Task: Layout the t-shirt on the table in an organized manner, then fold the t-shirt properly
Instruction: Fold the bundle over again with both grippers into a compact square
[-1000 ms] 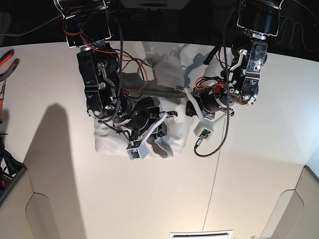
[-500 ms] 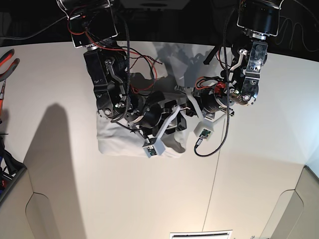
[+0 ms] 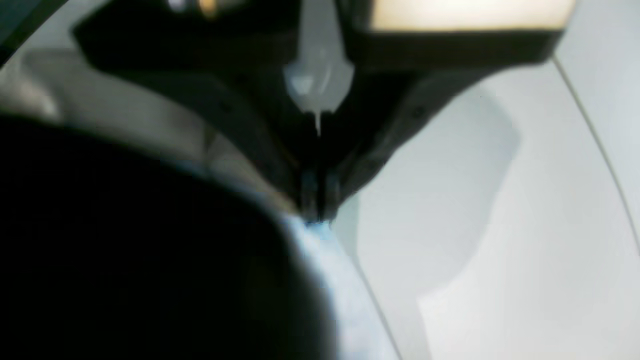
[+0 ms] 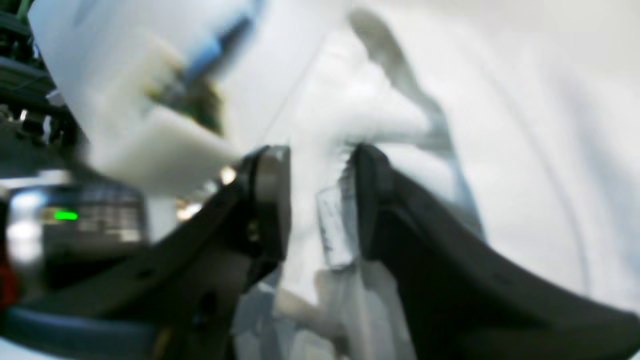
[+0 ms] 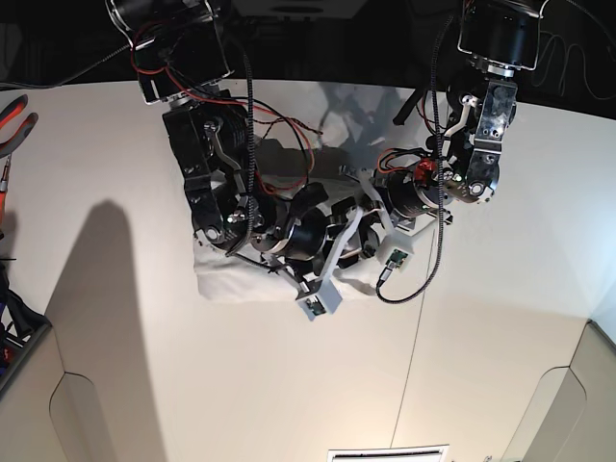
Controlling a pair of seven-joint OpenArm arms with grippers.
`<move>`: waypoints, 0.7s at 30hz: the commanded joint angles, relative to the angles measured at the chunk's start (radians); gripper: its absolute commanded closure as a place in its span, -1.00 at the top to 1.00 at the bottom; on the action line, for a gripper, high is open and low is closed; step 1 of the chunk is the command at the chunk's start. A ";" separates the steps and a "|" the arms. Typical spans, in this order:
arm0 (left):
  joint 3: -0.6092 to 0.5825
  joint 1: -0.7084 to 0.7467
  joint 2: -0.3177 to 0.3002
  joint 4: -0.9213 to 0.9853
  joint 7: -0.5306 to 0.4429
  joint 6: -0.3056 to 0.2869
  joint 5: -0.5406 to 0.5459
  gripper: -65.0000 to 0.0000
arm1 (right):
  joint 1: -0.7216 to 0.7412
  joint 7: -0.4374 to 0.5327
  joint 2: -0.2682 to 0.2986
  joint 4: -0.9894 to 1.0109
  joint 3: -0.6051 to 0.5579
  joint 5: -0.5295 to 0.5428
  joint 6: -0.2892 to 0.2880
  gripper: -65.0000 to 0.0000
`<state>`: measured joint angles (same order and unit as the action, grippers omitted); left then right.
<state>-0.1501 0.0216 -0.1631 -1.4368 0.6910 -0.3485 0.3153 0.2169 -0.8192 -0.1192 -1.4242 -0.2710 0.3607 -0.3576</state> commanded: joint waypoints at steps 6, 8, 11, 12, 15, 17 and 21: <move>0.001 -0.021 0.002 -0.017 -0.022 -0.014 0.018 -1.00 | 0.026 -0.032 -0.014 -0.168 -0.004 0.025 -0.016 -0.34; 0.001 -0.022 0.002 -0.017 -0.022 -0.014 0.018 -1.00 | 0.026 -0.046 -0.014 -0.196 -0.004 0.025 -0.016 -0.34; 0.001 -0.022 0.002 -0.017 -0.022 -0.014 0.017 -1.00 | 0.026 -0.046 -0.014 -0.207 -0.004 0.024 -0.016 -0.34; 0.001 -0.022 0.002 -0.017 -0.022 -0.014 0.017 -1.00 | 0.026 -0.046 -0.014 -0.207 -0.004 0.024 -0.016 -0.34; 0.001 -0.023 0.002 -0.017 -0.022 -0.014 0.016 -1.00 | 0.027 -0.046 -0.014 -0.207 -0.004 0.024 -0.016 -0.34; 0.001 -0.027 0.002 -0.017 -0.022 -0.014 0.005 -1.00 | 0.027 -0.046 -0.014 -0.208 -0.003 0.019 -0.016 -0.34; 0.001 -0.058 0.002 -0.017 -0.019 -0.014 -0.018 -1.00 | 0.027 -0.045 -0.014 -0.222 0.014 -0.005 -0.016 -0.34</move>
<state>-0.1505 -0.0132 -0.1627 -1.4368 0.6960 -0.3538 0.2871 0.2249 -0.8837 -0.1204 -1.6264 -0.2581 0.3462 -0.3645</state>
